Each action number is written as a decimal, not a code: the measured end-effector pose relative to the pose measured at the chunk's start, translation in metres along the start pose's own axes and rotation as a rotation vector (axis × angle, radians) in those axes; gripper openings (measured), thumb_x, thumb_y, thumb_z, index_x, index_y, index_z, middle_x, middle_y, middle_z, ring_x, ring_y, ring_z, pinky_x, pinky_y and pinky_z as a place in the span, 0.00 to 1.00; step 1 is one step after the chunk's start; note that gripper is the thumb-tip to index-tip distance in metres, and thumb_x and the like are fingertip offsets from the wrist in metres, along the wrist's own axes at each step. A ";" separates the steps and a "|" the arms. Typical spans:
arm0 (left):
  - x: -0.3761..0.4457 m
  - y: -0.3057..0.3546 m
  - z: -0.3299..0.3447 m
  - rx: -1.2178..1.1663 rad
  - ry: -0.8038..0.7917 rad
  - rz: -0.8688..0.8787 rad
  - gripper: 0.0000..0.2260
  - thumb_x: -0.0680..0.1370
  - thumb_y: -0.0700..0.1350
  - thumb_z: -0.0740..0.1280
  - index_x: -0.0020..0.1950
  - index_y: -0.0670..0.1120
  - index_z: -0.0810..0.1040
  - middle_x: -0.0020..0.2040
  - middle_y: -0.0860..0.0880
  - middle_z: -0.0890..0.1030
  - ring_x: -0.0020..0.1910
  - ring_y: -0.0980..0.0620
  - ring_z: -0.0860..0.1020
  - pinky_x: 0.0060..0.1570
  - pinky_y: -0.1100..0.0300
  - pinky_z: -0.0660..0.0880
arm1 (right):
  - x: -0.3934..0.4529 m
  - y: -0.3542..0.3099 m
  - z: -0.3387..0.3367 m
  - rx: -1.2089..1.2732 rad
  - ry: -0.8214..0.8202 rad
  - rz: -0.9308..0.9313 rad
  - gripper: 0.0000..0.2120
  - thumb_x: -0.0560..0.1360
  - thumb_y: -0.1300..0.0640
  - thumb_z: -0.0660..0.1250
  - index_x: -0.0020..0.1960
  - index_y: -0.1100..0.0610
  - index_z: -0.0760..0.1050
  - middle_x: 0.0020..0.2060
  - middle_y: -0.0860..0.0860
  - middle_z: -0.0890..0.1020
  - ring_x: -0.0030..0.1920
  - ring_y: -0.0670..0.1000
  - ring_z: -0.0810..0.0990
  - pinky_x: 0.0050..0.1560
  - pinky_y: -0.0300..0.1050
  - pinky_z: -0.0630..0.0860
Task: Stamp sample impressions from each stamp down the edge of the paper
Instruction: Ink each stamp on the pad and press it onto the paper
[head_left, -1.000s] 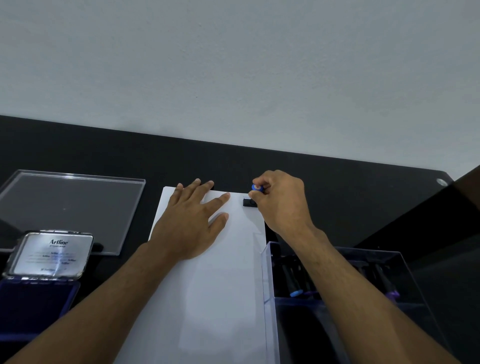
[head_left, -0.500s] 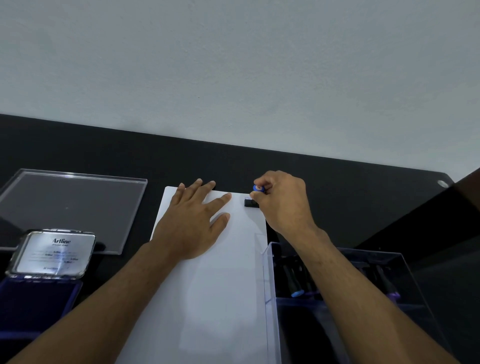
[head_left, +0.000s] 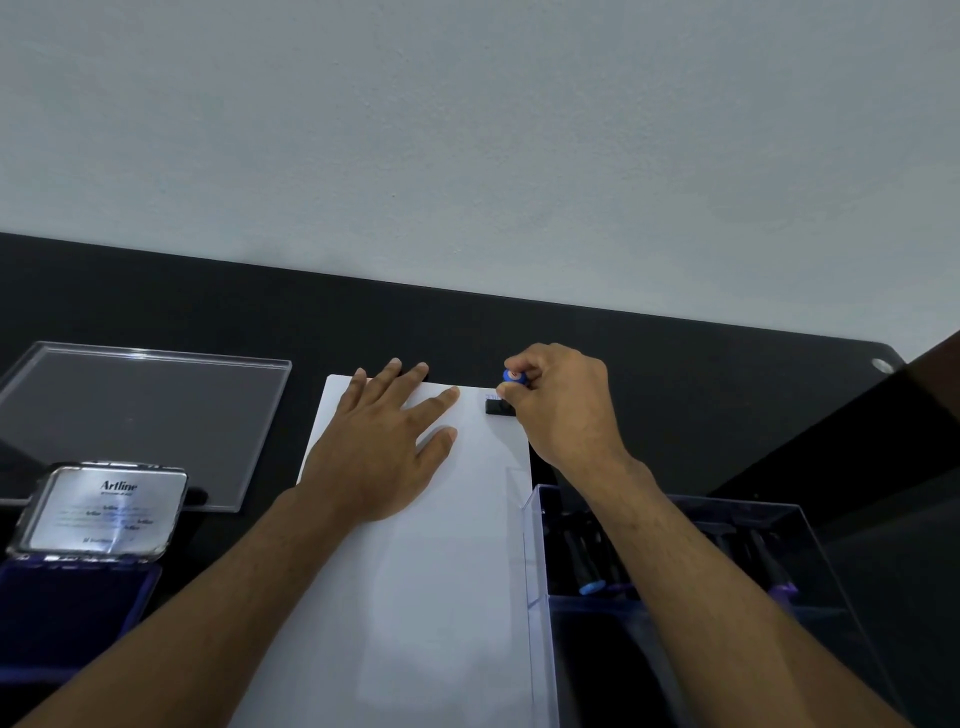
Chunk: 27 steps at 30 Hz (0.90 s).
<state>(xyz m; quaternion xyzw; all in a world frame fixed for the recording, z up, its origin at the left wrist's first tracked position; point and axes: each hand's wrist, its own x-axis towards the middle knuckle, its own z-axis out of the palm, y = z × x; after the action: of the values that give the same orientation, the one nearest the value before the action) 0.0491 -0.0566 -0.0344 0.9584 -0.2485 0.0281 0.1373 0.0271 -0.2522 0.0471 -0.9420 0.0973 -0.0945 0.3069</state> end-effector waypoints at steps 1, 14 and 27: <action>0.000 0.000 0.000 -0.002 0.000 0.000 0.32 0.78 0.67 0.40 0.79 0.60 0.63 0.81 0.50 0.59 0.81 0.47 0.52 0.80 0.45 0.46 | 0.000 0.000 0.000 0.006 0.001 0.002 0.10 0.75 0.57 0.73 0.56 0.54 0.82 0.51 0.49 0.83 0.46 0.46 0.81 0.56 0.41 0.79; 0.000 -0.003 0.001 0.010 0.013 0.009 0.29 0.79 0.66 0.43 0.78 0.61 0.64 0.81 0.50 0.60 0.81 0.47 0.53 0.79 0.46 0.46 | 0.000 0.004 0.001 0.070 0.069 0.012 0.07 0.74 0.58 0.74 0.51 0.54 0.82 0.46 0.47 0.83 0.43 0.43 0.81 0.46 0.30 0.76; -0.001 -0.003 0.003 0.002 0.017 0.008 0.29 0.79 0.66 0.43 0.78 0.61 0.64 0.81 0.50 0.60 0.81 0.47 0.53 0.79 0.45 0.46 | -0.007 0.019 -0.018 0.767 0.304 0.512 0.03 0.72 0.65 0.73 0.43 0.59 0.81 0.33 0.53 0.84 0.34 0.52 0.85 0.40 0.52 0.84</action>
<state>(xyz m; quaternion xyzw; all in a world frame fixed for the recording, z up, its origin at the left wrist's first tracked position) 0.0497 -0.0550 -0.0381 0.9572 -0.2514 0.0371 0.1385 0.0141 -0.2751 0.0493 -0.6825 0.3278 -0.1814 0.6276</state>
